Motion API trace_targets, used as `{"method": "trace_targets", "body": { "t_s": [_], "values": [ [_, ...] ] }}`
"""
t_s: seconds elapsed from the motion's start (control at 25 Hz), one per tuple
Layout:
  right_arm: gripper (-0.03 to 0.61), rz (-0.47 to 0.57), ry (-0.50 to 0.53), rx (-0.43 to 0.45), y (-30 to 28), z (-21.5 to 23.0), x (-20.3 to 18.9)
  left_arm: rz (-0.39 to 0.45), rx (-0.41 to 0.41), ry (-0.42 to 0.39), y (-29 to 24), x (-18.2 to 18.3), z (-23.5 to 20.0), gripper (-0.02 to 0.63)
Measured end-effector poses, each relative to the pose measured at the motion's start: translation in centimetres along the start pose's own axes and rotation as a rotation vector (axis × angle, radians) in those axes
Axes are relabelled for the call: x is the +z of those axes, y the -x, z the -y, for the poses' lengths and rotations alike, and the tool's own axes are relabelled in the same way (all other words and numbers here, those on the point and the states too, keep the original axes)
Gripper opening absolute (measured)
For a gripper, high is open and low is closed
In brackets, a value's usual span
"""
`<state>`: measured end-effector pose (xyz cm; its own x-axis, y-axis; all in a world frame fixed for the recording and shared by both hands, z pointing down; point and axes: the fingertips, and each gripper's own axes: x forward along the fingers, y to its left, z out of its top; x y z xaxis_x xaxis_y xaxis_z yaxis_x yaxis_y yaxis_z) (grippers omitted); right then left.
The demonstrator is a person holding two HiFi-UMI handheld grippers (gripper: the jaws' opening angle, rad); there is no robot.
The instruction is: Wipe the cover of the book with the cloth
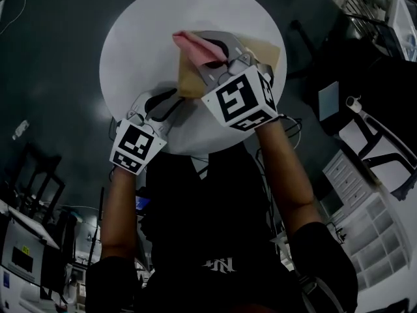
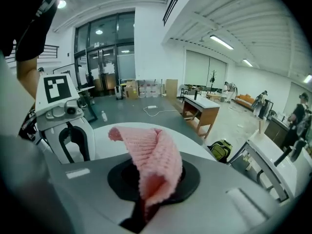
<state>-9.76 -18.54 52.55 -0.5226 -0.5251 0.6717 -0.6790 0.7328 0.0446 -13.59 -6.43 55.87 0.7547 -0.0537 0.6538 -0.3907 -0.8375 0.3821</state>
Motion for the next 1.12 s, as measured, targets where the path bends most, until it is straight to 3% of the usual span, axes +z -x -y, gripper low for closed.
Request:
{"method": "trace_targets", "body": {
  "t_s": [0.24,0.48,0.68,0.84,1.12],
  "values": [
    [0.017,-0.040,0.032,-0.025,-1.2,0.3,-1.8,-0.001,-0.002,0.026,-1.3,0.2,0.4,0.077],
    [0.017,-0.047,0.001,-0.062,0.8,1.5,-2.8,-0.003,0.019,0.048,-0.9,0.7,0.7,0.071],
    [0.017,-0.061,-0.046,-0.113,4.0,4.7,-7.2,-0.034,0.037,0.037,-2.9,1.0,1.4,0.071],
    [0.017,-0.067,-0.085,-0.154,6.3,6.8,-9.9,-0.059,0.052,0.019,-3.8,1.3,1.6,0.072],
    [0.017,-0.067,-0.132,-0.190,8.5,7.4,-11.0,-0.109,0.082,-0.064,-3.6,1.1,1.5,0.043]
  ]
}}
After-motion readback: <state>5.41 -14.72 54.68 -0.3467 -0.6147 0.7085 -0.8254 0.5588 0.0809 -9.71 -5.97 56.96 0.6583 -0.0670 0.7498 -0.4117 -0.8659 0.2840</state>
